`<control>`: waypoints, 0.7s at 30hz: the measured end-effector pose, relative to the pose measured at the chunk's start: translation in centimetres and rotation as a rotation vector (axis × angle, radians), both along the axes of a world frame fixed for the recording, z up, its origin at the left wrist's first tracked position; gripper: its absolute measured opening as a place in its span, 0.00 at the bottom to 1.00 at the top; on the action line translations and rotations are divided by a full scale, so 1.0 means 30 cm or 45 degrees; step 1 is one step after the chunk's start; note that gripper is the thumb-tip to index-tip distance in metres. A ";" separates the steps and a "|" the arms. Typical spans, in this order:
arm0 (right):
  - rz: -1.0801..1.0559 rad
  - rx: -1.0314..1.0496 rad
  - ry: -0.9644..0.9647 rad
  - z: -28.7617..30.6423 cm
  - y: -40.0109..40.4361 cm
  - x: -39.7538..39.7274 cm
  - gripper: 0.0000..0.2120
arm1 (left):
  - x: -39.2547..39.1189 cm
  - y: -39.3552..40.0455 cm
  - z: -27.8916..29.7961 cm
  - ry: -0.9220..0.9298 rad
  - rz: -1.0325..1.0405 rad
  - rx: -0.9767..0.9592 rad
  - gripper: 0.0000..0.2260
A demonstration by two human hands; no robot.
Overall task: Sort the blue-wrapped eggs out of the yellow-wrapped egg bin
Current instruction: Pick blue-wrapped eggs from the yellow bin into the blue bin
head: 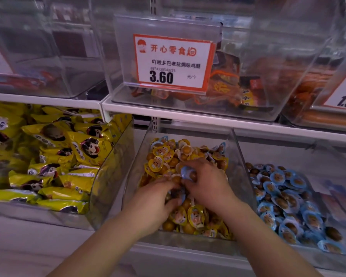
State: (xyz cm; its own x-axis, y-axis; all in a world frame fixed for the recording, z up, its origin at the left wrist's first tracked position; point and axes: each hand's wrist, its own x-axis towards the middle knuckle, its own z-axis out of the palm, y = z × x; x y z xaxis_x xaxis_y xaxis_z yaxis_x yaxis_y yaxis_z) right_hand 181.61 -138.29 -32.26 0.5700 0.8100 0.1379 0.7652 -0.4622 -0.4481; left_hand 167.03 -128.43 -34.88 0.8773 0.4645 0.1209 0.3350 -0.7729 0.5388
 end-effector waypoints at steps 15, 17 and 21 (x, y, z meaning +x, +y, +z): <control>-0.217 0.875 2.031 0.112 -0.155 -0.070 0.20 | 0.004 -0.039 0.111 -0.655 0.157 -0.371 0.18; -0.087 0.849 2.150 0.123 -0.163 -0.093 0.22 | 0.021 -0.092 0.133 -0.684 0.058 -0.295 0.21; -0.060 0.922 2.119 0.124 -0.177 -0.106 0.21 | 0.080 -0.173 0.125 -0.611 -0.086 -0.098 0.27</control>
